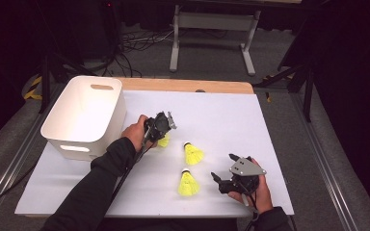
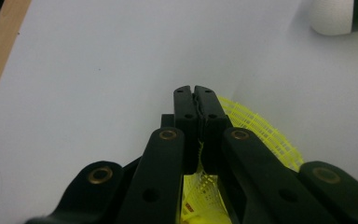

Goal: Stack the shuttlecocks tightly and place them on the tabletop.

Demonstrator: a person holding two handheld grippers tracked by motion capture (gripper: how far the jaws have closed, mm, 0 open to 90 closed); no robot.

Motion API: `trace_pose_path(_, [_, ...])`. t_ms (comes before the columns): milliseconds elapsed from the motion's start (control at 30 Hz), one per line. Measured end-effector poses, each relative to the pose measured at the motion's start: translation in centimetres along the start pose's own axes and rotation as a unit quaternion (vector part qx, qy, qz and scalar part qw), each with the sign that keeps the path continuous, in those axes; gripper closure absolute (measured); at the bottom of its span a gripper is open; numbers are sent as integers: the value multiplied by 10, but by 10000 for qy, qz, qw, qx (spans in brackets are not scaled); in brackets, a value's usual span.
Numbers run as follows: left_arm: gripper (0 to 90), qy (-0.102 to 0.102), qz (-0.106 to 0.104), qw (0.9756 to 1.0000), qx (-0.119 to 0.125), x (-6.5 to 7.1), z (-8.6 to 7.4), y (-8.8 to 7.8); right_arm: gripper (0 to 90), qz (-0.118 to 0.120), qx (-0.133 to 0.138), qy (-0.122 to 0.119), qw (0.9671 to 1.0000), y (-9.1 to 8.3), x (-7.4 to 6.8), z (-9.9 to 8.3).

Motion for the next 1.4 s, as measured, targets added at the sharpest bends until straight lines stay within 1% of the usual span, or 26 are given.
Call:
trace_pose_path(33, [888,-17,44,10000,10,-1,-1,-1,122,-2,-27,-12,10000,0,0,-1])
trace_pose_path(67, [888,-17,44,10000,10,-1,-1,-1,122,-3,-34,-4,10000,1,0,-1])
trace_pose_path(100, [888,-115,48,9999,39,-3,-2,-1,122,-1,-35,11,10000,1,0,-1])
trace_pose_path(133, [887,-132,77,9999,37,-3,-3,-1,122,-3,-32,10,10000,1,0,-1])
trace_pose_path(200, [886,-167,31,9998,64,-2,-2,0,122,3,-35,10,10000,1,0,-1])
trace_pose_path(233, [885,-137,41,9999,63,-1,-2,1,122,13,-47,10,10000,1,0,-1])
trace_pose_path(300, [873,-199,57,9997,104,-1,-1,3,121,21,-68,-2,10000,2,-1,-2])
trace_pose_path(333, [860,-275,25,9995,160,0,-1,4,121,33,-80,-11,10000,2,-1,-2])
trace_pose_path(400, [839,-358,-36,9991,220,0,-1,5,121,38,-84,-16,10000,2,-1,-2])
trace_pose_path(467, [829,-381,-77,9990,233,1,-1,6,121,38,-85,-9,10000,2,-1,-3])
trace_pose_path(533, [813,-368,-21,9990,262,1,0,6,121,31,-85,-6,10000,2,-1,-3])
trace_pose_path(667, [755,-466,80,9981,395,-2,1,5,121,11,-81,-5,10000,1,0,-3])
trace_pose_path(700, [755,-506,111,9977,448,-3,1,5,121,13,-83,-2,10000,1,0,-3])
trace_pose_path(733, [755,-533,113,9975,444,-4,1,5,121,8,-86,-5,10000,2,0,-3])
trace_pose_path(767, [756,-542,55,9974,471,-4,1,5,121,11,-88,-3,10000,2,0,-3])
trace_pose_path(833, [767,-566,87,9972,488,-5,1,5,121,25,-102,-13,9999,2,0,-3])
trace_pose_path(967, [735,-574,81,9972,474,-4,2,8,121,42,-116,-42,9999,2,-1,-3])
trace_pose_path(1033, [717,-581,134,9971,465,-5,3,9,121,31,-105,-30,9999,2,-1,-3])
trace_pose_path(1100, [689,-614,186,9966,522,-6,5,9,121,14,-92,-19,10000,2,0,-3])
trace_pose_path(1233, [662,-611,209,9963,567,-6,7,7,120,1,-80,-15,10000,1,1,-3])
trace_pose_path(1300, [659,-637,221,9958,612,-6,10,5,120,13,-71,-3,10000,1,1,-2])
trace_pose_path(1333, [659,-616,261,9956,648,-7,12,3,120,3,-81,-24,10000,1,1,-3])
trace_pose_path(1367, [663,-572,238,9960,641,-7,12,3,120,-3,-82,-23,10000,1,1,-3])
trace_pose_path(1400, [659,-588,260,9958,654,-8,12,3,120,-6,-76,-15,10000,1,1,-2])
Point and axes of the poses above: each handheld gripper's, and its own axes: y roughly forward along the jaws, z roughly out of its top, x roughly to its right, the point moved 8 cm from there along y, roughly forward along the jaws, and after that the axes turned 12 degrees about x, right-handed, at the moved point
